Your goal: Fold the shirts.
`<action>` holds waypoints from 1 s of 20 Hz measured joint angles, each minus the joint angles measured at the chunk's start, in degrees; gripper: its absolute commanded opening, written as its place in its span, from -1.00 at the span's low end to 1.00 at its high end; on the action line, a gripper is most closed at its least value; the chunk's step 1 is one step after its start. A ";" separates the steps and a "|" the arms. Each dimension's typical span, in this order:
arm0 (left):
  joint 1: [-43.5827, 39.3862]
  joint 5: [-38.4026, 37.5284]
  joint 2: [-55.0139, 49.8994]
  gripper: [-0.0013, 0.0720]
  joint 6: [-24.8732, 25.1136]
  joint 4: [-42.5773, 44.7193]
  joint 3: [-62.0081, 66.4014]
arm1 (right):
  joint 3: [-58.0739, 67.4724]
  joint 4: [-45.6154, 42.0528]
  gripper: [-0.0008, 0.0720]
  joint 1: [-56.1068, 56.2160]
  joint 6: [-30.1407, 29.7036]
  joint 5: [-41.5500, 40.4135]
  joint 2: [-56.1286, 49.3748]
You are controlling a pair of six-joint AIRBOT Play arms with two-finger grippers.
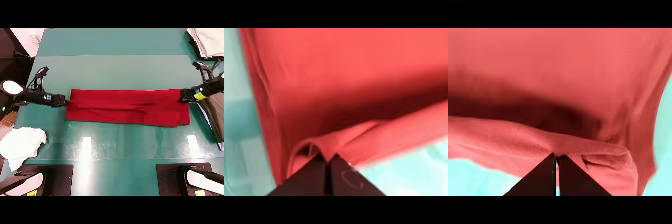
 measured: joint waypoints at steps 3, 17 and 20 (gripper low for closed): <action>-0.02 4.72 -3.56 -0.89 0.57 -0.20 2.78 | 5.42 0.04 -0.93 0.44 0.35 -1.18 -5.64; 0.02 4.59 -5.95 -0.87 1.36 -1.16 6.51 | 9.03 9.94 0.77 -11.19 -2.27 1.25 -13.64; 0.02 0.55 -5.97 -0.87 1.46 -1.97 6.64 | 3.78 13.51 0.77 -16.35 -5.44 1.49 -14.14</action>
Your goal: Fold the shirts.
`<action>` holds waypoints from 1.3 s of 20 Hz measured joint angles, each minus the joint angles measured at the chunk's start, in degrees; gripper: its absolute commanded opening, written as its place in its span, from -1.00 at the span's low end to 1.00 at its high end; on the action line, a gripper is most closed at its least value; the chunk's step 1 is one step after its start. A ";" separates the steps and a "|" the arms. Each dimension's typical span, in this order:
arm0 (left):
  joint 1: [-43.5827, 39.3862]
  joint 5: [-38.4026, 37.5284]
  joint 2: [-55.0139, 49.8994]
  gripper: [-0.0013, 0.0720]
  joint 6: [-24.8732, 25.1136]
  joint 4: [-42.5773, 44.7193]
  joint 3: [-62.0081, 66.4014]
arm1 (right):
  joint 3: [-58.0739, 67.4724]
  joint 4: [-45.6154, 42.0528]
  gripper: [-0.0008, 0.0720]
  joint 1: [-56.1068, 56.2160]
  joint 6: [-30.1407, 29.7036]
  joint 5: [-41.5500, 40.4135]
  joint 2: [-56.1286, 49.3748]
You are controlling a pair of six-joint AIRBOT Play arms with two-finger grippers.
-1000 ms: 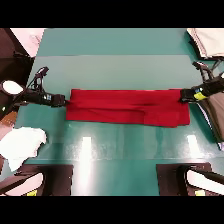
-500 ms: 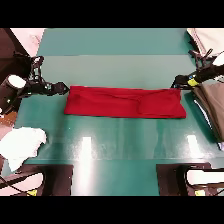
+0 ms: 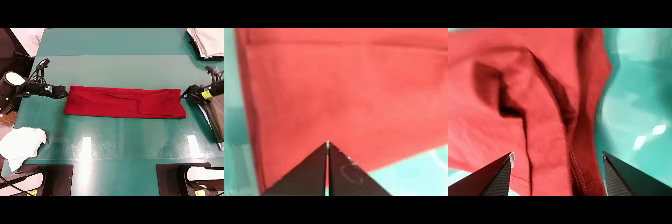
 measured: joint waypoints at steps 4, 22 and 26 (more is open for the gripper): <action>0.02 -2.93 0.00 -0.87 -0.02 -0.74 0.02 | -3.93 8.15 0.76 -4.94 -6.45 -1.05 -3.52; -9.64 -1.46 -0.37 -0.90 -4.61 -2.69 0.59 | -5.42 19.58 -0.93 0.72 -20.13 0.61 -9.62; -17.18 1.09 -4.72 -0.90 -6.43 -2.69 5.79 | -4.09 19.78 -0.94 1.16 -18.08 2.40 -3.89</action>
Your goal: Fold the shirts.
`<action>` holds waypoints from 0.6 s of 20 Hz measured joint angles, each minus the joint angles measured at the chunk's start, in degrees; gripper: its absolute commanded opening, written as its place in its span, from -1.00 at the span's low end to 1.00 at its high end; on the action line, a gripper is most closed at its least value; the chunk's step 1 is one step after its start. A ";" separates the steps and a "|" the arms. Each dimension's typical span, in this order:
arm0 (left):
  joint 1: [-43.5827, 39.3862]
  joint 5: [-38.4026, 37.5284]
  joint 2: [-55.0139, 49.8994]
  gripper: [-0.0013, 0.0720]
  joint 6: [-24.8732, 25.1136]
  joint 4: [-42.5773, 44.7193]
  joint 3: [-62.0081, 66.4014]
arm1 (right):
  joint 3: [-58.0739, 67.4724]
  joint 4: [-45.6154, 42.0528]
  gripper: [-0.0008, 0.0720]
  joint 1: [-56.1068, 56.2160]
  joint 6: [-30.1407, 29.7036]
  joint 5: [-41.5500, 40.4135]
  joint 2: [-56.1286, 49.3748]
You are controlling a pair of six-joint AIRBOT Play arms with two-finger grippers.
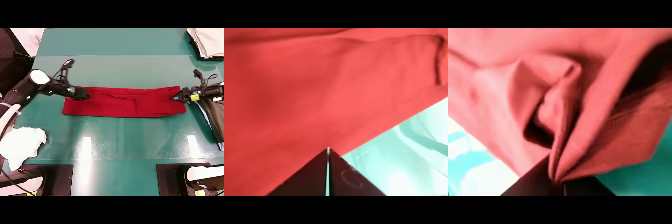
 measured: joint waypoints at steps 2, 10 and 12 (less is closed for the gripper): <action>-3.89 0.61 -4.17 -0.90 -0.55 0.00 4.55 | 2.23 -0.02 -0.94 0.85 2.78 2.69 3.52; -16.39 1.16 -26.43 -0.90 -2.25 -0.11 27.02 | 18.51 0.00 -0.94 13.11 16.22 9.62 10.93; -17.70 1.25 -30.18 -0.89 -2.99 -0.22 30.25 | 23.15 0.02 -0.94 17.62 18.97 10.45 10.25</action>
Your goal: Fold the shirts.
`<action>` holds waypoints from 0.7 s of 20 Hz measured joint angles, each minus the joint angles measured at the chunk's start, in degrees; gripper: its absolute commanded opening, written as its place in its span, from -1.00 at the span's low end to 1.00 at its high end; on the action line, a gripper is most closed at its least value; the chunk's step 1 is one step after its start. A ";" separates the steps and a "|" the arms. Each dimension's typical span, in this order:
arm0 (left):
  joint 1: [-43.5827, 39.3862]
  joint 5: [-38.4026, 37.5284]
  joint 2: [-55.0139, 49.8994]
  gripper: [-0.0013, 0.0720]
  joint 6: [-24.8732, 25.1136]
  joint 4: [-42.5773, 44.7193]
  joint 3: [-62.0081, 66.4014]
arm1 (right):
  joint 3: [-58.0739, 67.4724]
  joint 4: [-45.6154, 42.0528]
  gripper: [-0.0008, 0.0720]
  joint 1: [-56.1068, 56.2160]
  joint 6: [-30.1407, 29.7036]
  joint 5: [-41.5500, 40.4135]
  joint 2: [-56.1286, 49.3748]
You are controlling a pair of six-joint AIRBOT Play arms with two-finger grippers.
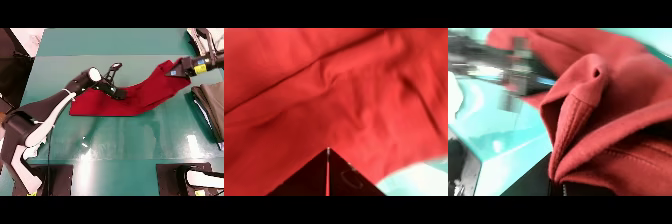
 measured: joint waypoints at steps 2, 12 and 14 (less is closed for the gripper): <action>-0.50 0.26 -2.51 -0.89 -0.57 0.15 1.70 | 4.74 -0.13 -0.94 4.24 2.05 0.79 -1.68; 2.19 -1.68 -2.23 -0.90 -1.31 3.08 3.65 | 24.30 -0.35 -0.94 16.46 7.98 3.10 -12.94; 5.01 -3.50 0.81 -0.90 -1.31 5.35 3.72 | 24.17 -0.39 -0.94 17.40 8.35 2.60 -13.79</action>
